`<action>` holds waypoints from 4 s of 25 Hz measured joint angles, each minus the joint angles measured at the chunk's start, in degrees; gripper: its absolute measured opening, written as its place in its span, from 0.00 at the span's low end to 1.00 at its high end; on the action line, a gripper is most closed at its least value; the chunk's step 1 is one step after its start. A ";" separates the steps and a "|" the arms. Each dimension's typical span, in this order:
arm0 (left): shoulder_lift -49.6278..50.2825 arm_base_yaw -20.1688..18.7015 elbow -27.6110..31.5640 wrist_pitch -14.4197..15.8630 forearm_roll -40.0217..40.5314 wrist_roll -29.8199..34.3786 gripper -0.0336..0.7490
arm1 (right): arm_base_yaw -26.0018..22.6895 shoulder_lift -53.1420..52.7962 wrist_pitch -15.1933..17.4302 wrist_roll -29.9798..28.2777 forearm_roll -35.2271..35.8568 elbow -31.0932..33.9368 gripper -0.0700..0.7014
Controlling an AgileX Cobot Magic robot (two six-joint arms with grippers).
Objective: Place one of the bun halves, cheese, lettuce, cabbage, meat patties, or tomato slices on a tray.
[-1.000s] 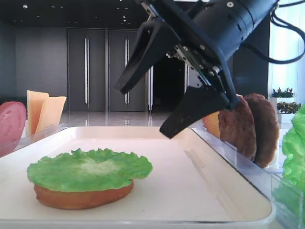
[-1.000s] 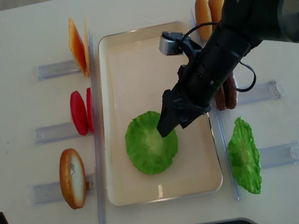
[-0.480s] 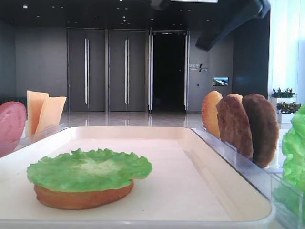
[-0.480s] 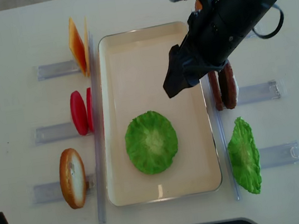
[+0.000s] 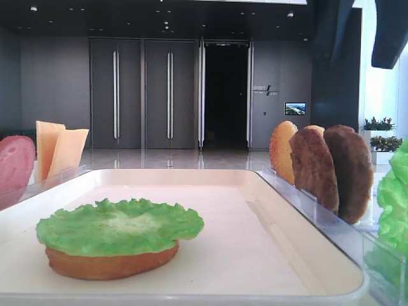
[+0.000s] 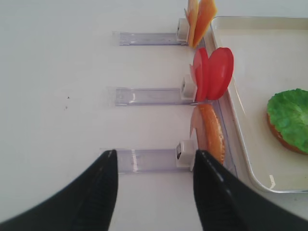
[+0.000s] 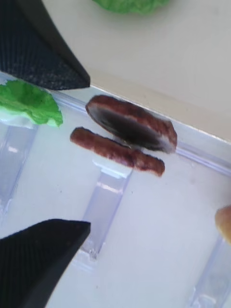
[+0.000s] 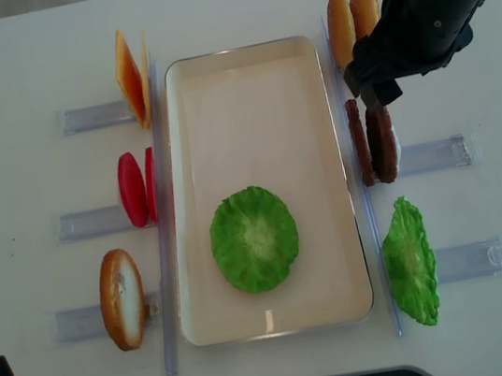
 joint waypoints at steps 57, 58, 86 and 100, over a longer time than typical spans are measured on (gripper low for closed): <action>0.00 0.00 0.00 0.00 0.00 0.00 0.54 | -32.20 -71.28 -3.66 3.68 -10.45 26.08 0.81; 0.00 0.00 0.00 0.00 0.00 0.00 0.54 | -32.20 -73.22 -3.74 3.68 -10.23 27.93 0.81; 0.00 0.00 0.00 0.05 0.00 -0.63 0.54 | -32.20 -90.47 -0.30 -1.05 -1.27 46.35 0.76; 0.00 0.00 0.00 0.05 0.00 -0.63 0.54 | -32.20 -90.47 -0.20 -0.99 -1.27 46.35 0.76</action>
